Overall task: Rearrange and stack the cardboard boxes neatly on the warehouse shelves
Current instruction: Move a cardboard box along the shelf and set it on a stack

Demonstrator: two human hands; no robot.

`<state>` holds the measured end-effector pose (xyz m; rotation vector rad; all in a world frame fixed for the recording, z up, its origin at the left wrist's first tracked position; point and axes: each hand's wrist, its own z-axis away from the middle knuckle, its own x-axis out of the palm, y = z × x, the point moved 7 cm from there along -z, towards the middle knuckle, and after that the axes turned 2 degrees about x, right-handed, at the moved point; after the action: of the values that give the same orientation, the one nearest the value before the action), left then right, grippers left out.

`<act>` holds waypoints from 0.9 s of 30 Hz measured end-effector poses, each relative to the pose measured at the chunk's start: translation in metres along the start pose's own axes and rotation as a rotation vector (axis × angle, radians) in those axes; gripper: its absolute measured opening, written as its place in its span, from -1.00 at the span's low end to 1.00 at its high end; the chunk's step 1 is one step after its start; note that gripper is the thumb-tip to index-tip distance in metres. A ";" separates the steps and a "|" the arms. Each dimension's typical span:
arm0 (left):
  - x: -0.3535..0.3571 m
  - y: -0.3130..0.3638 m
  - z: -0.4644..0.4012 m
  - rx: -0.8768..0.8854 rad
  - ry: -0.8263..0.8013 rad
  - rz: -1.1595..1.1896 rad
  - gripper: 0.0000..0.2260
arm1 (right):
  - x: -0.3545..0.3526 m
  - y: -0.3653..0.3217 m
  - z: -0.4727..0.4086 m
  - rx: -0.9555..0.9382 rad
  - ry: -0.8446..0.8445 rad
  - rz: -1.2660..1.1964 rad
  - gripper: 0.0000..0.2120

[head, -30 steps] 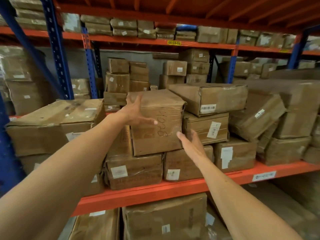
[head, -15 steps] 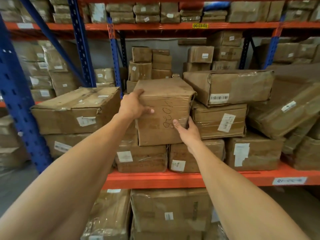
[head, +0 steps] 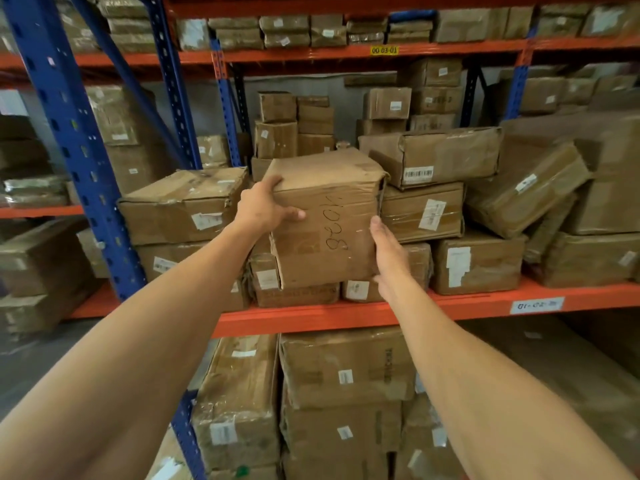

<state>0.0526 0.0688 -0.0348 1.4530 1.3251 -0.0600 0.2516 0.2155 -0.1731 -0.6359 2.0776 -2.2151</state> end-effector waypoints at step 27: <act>0.035 -0.079 -0.037 -0.542 0.234 1.489 -0.64 | 0.067 -0.112 -0.067 -0.028 0.149 -0.257 -0.74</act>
<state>-0.0125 0.0990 -0.0951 1.6261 0.1077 1.3406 0.1969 0.2699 -0.0489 -0.8053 2.2125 -2.4415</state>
